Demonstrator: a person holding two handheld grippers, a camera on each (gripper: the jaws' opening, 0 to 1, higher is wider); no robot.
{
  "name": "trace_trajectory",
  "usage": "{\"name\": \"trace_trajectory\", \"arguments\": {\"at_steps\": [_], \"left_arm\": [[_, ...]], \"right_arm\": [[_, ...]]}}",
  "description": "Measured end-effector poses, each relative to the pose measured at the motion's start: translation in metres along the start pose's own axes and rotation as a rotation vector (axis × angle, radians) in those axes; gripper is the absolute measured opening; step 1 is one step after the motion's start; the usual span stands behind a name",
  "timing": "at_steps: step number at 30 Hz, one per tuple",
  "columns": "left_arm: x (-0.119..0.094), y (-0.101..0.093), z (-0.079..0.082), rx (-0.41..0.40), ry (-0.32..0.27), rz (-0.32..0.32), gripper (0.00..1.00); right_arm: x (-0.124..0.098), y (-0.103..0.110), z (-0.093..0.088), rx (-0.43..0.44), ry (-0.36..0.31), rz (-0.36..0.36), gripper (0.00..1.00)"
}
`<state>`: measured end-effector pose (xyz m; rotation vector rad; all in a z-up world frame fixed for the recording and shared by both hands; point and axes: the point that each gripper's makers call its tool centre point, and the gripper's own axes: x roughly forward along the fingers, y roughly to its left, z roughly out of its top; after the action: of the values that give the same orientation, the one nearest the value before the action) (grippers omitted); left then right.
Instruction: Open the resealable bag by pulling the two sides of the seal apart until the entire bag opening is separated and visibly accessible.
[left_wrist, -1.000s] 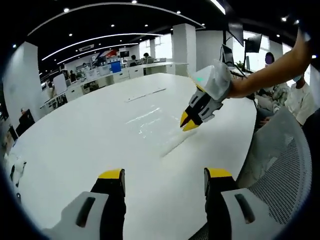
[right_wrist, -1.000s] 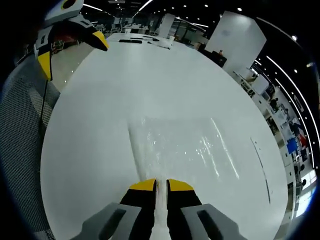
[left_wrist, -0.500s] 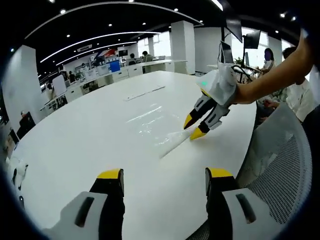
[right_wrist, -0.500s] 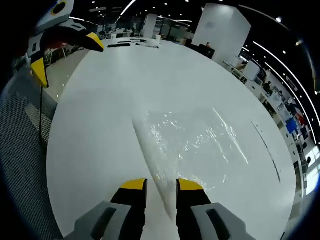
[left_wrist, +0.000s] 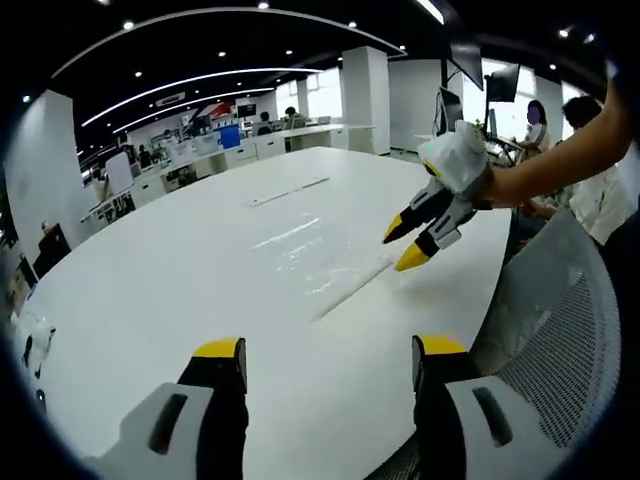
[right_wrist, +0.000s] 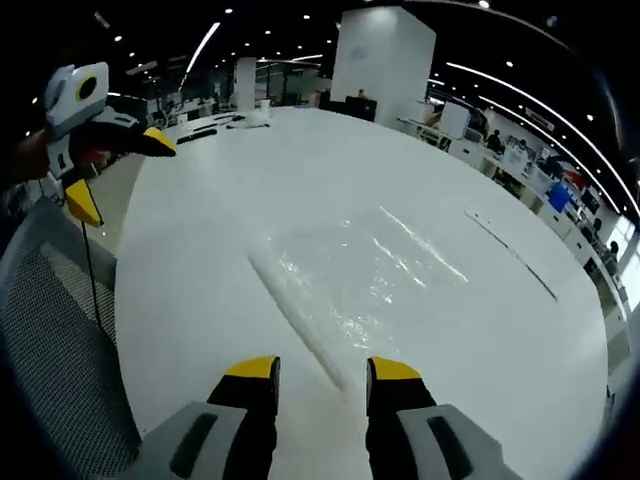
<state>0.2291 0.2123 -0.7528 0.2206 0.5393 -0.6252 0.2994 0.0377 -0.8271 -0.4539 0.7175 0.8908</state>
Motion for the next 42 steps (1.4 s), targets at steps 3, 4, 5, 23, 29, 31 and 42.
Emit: {"name": "trace_trajectory", "arguments": {"at_steps": [3, 4, 5, 23, 29, 31, 42], "left_arm": [[-0.001, -0.004, -0.003, 0.012, 0.009, -0.006, 0.65], [-0.001, -0.005, -0.003, 0.012, 0.009, -0.007, 0.65], [-0.001, -0.006, -0.003, 0.010, 0.008, -0.009, 0.65], [0.000, -0.013, -0.008, -0.003, -0.013, -0.021, 0.77], [0.008, -0.016, -0.001, -0.029, -0.033, -0.038, 0.77], [0.009, -0.018, 0.003, -0.022, -0.044, -0.044, 0.78], [0.017, -0.027, 0.000, 0.041, -0.022, -0.084, 0.89]], "right_arm": [[-0.009, -0.002, -0.006, 0.026, -0.007, -0.010, 0.33], [-0.014, -0.002, -0.008, 0.046, -0.015, -0.015, 0.34], [-0.017, -0.002, -0.009, 0.063, -0.024, -0.017, 0.34], [-0.063, 0.011, -0.014, 0.209, -0.173, -0.052, 0.60], [-0.071, 0.020, -0.011, 0.229, -0.212, -0.033, 0.73], [-0.071, 0.021, -0.011, 0.240, -0.219, -0.031, 0.79], [-0.073, 0.023, -0.008, 0.241, -0.253, -0.055, 1.00]]}}
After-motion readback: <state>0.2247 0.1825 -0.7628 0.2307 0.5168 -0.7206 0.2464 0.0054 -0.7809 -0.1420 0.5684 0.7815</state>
